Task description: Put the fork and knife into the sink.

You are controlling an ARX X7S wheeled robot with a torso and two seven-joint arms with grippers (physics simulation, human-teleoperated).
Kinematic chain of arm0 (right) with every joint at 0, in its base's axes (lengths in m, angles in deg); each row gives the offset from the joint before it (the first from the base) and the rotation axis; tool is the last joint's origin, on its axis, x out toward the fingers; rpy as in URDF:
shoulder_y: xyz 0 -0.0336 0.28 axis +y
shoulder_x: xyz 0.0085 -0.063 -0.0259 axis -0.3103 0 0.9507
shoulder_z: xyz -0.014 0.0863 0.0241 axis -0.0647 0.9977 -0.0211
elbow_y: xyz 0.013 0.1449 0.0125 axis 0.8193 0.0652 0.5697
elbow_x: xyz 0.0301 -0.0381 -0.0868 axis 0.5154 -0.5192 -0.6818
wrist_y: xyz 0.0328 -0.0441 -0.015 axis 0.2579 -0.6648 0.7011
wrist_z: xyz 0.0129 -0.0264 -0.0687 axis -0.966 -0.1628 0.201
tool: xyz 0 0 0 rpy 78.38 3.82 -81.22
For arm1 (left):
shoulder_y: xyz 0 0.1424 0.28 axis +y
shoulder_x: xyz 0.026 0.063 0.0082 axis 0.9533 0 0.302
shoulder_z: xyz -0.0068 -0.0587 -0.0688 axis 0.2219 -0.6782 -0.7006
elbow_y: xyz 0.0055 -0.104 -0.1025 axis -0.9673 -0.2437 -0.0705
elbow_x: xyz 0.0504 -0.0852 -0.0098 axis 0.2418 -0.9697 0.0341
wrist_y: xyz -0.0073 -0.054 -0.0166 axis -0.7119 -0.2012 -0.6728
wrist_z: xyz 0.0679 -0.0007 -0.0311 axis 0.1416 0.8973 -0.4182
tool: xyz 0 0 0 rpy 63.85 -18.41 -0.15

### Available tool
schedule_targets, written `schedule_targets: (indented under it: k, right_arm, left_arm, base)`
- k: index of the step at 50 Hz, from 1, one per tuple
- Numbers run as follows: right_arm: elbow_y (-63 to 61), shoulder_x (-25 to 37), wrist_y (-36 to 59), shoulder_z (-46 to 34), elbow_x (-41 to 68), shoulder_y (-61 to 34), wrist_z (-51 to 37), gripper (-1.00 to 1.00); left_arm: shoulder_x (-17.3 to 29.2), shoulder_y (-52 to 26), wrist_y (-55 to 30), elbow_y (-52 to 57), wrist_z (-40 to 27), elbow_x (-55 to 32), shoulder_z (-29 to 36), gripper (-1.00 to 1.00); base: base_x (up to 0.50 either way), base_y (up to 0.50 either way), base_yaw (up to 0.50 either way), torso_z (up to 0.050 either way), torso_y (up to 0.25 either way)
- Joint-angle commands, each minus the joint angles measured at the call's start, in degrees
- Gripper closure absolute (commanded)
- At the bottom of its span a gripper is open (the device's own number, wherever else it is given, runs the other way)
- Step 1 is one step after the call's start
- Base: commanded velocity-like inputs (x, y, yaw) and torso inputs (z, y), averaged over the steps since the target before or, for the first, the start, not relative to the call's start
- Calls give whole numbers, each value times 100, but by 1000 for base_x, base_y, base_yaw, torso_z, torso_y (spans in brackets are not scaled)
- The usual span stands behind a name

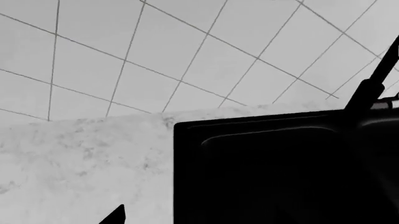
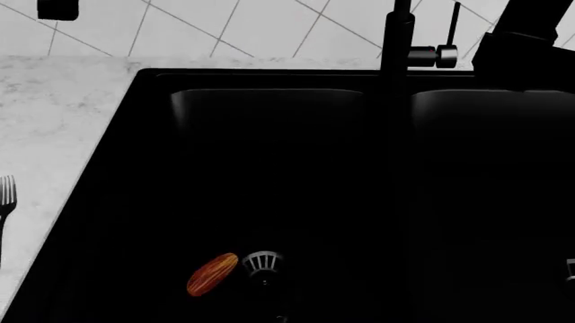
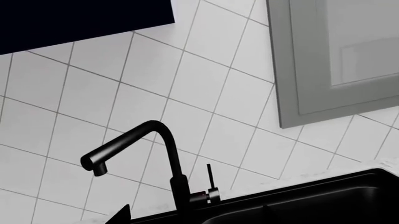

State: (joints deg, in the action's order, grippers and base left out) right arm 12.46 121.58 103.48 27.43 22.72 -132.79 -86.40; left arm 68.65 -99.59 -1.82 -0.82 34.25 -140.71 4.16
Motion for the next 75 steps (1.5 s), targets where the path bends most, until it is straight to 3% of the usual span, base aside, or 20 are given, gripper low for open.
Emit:
schedule_targets:
  k: [1,10,27,37,45,60,69,75]
  right_arm:
    - [-33,-21,58,14,15,-40,-33,-100]
    - [-75,-48,-4,5,8,97,-31,-100]
    - [-154,-48,-143,73,6,361,-19,-100]
    - [-180,-7,-180,97,26,421,-22,-100]
    - [-165,2,-175,73,77,363,-66,-100]
    - [-177,22,-215,58,106,432,-85,-100]
    - [-200,50,-240,62,123,451,-106,-100]
    - [-206,49,-294,51,78,514,-51,-100]
  left_arm:
    - [496,-98,-357,-9,-1618,-793,-208,-100]
    - [669,-324,-911,-438,-2243,-1233,-139,-100]
    - [662,-428,-1358,-783,-1794,-305,560,-100]
    - [980,-202,-1603,-447,-2531,-1006,369,-100]
    - [874,73,-1604,-701,-2604,-1503,235,-100]
    - [1086,764,-1316,-439,-3216,-2259,87,-100]
    - [980,920,-1238,-708,-3002,-2151,146,-100]
    - [715,955,-1304,-1210,-2460,-1795,330,-100]
  base:
    - [0,0,0,0,0]
    - [0,0,0,0,0]
    - [0,0,0,0,0]
    - [0,0,0,0,0]
    - [0,0,0,0,0]
    - [0,0,0,0,0]
    - [0,0,0,0,0]
    - [0,0,0,0,0]
